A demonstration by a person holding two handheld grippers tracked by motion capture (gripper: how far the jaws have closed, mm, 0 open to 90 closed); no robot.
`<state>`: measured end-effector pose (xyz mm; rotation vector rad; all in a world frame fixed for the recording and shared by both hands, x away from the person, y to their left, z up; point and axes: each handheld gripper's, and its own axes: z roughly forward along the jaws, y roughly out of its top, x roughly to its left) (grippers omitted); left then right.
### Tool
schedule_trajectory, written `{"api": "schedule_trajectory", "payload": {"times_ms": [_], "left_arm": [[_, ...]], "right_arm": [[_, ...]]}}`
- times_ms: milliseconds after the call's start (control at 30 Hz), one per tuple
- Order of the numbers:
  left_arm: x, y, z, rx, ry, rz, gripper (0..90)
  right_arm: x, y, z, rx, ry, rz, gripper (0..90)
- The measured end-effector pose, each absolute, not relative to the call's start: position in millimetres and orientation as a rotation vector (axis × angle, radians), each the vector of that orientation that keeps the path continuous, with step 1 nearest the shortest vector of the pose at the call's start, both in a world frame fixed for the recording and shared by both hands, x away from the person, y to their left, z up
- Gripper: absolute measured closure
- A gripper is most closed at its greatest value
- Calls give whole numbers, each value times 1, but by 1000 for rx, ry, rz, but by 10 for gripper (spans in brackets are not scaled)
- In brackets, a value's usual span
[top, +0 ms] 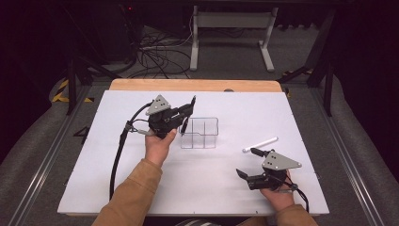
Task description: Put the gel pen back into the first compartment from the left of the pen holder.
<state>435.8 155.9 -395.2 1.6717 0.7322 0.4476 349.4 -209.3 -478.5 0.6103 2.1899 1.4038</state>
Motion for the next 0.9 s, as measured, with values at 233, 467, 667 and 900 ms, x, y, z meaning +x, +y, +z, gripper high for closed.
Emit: {"api": "schedule_trajectory", "payload": {"times_ms": [233,467,667,900], "left_arm": [[436,152,-400,1722,739,441,793],[433,150,-403,1777,749,468,793],[432,150,-405,1824,757,471,792],[431,151,-407,1844,768,468,790]], "right_arm": [[349,-209,-479,613,2199,1422,115],[350,-210,-479,601,2189,1425,106],[350,-210,-480,607,2182,1426,75],[350,-211,-478,612,2165,1422,48]]}}
